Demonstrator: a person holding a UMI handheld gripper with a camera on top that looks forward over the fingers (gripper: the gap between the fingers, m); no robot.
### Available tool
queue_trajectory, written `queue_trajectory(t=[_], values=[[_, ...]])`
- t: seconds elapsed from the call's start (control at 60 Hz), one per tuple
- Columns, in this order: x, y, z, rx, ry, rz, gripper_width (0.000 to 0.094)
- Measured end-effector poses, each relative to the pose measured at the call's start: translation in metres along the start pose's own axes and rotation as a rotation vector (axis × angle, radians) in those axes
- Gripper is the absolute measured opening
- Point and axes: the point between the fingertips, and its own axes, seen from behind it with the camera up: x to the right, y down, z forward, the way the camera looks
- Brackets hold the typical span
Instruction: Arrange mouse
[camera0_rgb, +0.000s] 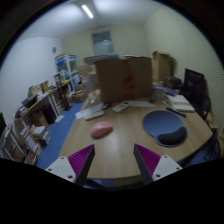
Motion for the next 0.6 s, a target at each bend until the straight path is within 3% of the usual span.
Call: queue_trajectory(t=[0.25,0.433,0.6], values=[[-0.085,0.022,0.095,-0.093,-0.106,-0.045,0.0809],[-0.081,0.03,0.161,-0.126,-0.002,-0.071,0.0812],[-0.072,0.005,0.211,-0.078,0.081,-0.114,0.0815]])
